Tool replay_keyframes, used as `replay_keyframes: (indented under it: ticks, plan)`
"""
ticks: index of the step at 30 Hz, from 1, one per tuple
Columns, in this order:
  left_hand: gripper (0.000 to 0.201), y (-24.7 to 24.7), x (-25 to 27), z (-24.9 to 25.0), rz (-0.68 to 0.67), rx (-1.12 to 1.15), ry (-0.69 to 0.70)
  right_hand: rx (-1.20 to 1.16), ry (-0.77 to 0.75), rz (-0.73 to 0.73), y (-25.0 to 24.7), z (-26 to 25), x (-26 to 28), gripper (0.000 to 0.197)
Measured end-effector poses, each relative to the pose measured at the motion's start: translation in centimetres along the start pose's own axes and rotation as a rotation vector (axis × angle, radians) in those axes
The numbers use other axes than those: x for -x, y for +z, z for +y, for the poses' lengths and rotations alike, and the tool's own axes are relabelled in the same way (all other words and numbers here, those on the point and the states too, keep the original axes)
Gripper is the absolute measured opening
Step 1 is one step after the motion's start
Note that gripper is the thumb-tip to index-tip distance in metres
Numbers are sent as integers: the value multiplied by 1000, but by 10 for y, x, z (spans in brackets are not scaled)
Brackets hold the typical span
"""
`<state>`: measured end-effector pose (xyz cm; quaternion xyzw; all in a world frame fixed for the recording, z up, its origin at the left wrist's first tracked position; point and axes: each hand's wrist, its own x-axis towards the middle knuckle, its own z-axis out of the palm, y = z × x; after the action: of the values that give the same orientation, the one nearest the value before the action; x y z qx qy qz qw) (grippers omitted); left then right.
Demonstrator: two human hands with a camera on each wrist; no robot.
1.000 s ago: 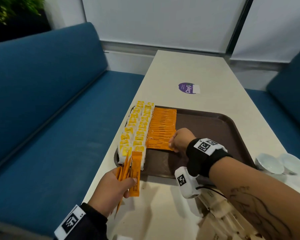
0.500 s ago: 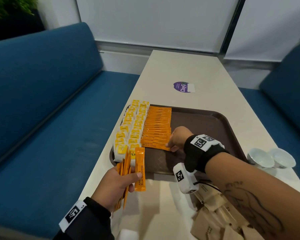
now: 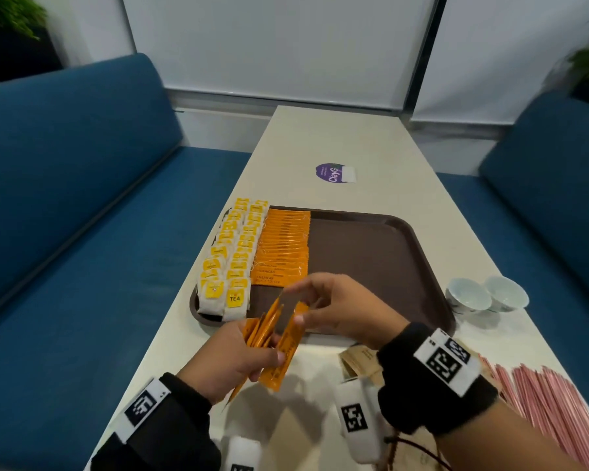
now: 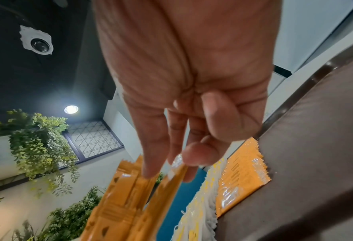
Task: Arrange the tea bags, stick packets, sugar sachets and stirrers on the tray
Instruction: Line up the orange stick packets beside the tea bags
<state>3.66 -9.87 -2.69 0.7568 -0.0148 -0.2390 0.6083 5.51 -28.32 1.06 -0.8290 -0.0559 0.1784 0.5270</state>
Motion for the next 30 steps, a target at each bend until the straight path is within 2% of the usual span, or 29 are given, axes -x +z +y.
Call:
replay_keyframes:
  ticks: [2, 7, 9, 12, 14, 17, 20, 24, 27, 30]
  plan:
    - [18, 0, -1, 1, -28, -45, -1, 49, 16, -40, -2, 4, 7, 28]
    - [11, 2, -3, -1, -25, -87, 10, 196, 100, -71, -11, 6, 15, 17]
    - [11, 2, -4, -2, 50, -28, 16, 222, 123, -44, -16, 5, 14, 15]
    - [18, -5, -5, -2, 170, 114, -7, 175, 159, 101, -27, 4, 3, 11]
    - [23, -12, -5, -2, 190, 221, -52, 108, 203, 156, -32, 3, -10, 8]
    - [17, -19, -3, -3, 162, 411, -105, 92, 266, 175, -30, 3, -37, 6]
    - [16, -24, -1, -4, 136, 495, -105, 95, 328, 184, -23, 6, -68, 11]
    - [18, -31, -1, -9, 129, 467, -85, 185, 443, 172, -19, 15, -98, 18]
    - [20, -34, -1, -13, 127, 458, -77, 239, 510, 149, -15, 15, -112, 9]
    - [20, -35, -2, -18, 115, 466, -93, 322, 592, 91, -11, 11, -123, 28]
